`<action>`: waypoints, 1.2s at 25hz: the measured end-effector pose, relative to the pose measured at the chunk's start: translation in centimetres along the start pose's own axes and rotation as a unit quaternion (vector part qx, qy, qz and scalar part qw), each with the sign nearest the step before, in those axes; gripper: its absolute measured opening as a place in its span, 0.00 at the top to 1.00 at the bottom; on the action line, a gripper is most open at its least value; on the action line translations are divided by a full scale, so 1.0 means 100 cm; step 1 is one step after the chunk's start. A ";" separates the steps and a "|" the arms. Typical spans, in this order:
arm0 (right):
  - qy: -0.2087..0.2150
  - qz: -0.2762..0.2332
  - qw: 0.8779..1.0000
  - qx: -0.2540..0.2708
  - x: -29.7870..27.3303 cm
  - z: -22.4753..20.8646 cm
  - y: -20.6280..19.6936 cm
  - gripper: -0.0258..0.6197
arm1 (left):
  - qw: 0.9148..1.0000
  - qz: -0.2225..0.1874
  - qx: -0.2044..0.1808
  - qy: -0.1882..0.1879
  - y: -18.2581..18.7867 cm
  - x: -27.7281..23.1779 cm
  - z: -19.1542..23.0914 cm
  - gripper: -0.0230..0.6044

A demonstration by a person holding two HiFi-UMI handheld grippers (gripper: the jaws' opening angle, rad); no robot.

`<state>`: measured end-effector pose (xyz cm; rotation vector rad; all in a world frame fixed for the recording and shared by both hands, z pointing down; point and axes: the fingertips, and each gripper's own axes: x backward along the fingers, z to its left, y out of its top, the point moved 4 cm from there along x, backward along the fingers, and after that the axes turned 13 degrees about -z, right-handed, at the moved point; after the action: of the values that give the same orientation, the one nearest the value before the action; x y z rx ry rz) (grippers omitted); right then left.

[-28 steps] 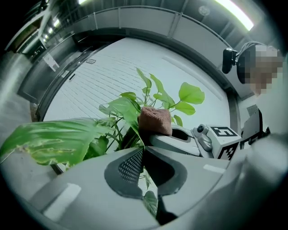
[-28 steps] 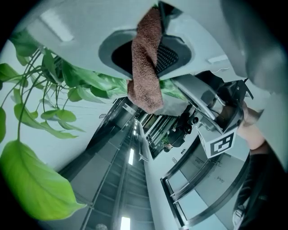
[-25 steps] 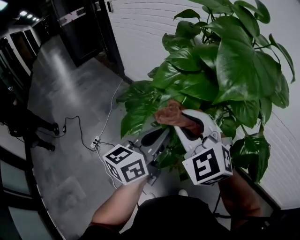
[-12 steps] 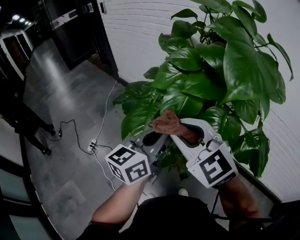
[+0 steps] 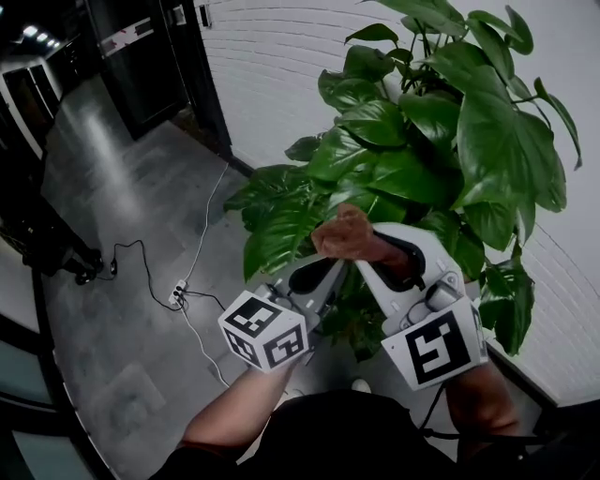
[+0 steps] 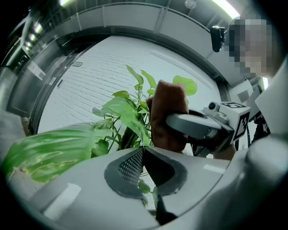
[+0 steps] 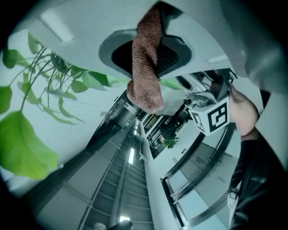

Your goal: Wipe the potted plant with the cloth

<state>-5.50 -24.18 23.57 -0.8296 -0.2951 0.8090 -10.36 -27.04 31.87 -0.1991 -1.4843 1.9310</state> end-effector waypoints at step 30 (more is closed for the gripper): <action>0.029 0.102 0.991 0.087 -0.056 -0.011 -0.038 0.85 | 0.999 0.021 -0.027 -0.019 -0.011 -0.003 -0.006 0.93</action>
<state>-6.70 -30.41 26.11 -0.7241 -0.0866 0.9843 -9.35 -26.67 32.57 -0.2203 -1.5698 1.9398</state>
